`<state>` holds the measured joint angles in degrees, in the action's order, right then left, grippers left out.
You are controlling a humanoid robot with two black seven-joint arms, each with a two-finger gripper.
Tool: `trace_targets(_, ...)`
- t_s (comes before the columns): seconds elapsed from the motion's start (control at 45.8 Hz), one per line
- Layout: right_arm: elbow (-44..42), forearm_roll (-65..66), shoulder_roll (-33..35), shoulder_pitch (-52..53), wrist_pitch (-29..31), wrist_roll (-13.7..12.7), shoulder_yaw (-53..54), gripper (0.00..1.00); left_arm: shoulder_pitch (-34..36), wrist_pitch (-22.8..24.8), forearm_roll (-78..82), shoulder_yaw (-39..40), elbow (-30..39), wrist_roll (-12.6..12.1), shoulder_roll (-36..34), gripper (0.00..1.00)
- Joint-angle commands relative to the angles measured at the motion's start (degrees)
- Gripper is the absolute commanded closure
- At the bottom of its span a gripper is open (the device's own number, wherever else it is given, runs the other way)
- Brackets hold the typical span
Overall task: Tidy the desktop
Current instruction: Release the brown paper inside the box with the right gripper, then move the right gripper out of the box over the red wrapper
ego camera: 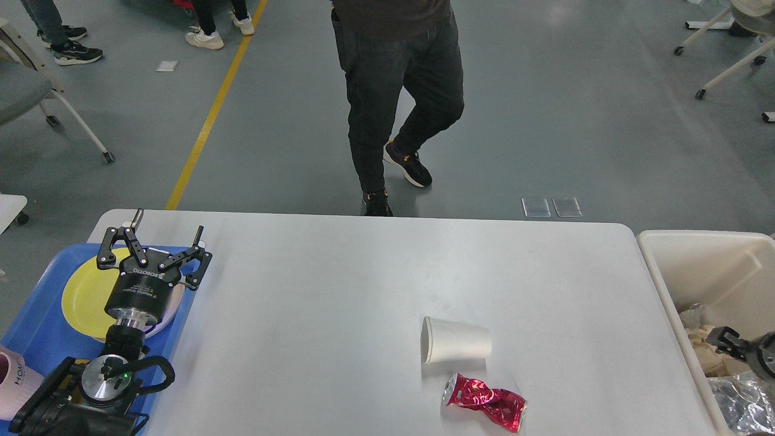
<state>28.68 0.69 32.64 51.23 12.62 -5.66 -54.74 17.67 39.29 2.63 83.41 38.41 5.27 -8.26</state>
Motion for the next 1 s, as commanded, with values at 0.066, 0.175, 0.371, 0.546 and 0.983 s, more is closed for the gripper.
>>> trace_targets(0.066, 20.34, 4.14, 3.31, 23.62, 11.27, -7.34, -9.40, 0.00, 0.00, 0.00, 0.00, 0.00, 0.00, 0.00, -0.01, 0.03)
trace_targets(0.175, 25.62, 4.05, -0.11, 35.23, 22.69, -8.66, -14.77, 0.00, 0.09, 0.00, 0.00, 0.00, 0.00, 0.00, -0.01, 0.03)
trace_targets(0.371, 36.69, 3.79, -3.99, 52.10, 34.75, -8.84, -16.19, 0.00, 0.00, 0.00, 0.00, 0.00, 0.00, 0.00, -0.01, 0.03)
trace_targets(0.546, 50.93, 3.53, -8.73, 70.30, 36.25, -9.19, -17.42, 0.00, 0.00, 0.00, 0.00, 0.00, 0.00, 0.00, -0.01, 0.03)
trace_targets(0.983, 68.52, -11.59, -14.79, 101.35, 37.22, -11.12, -18.21, 0.00, 0.00, 0.00, 0.00, 0.00, 0.00, 0.09, -0.01, 0.03)
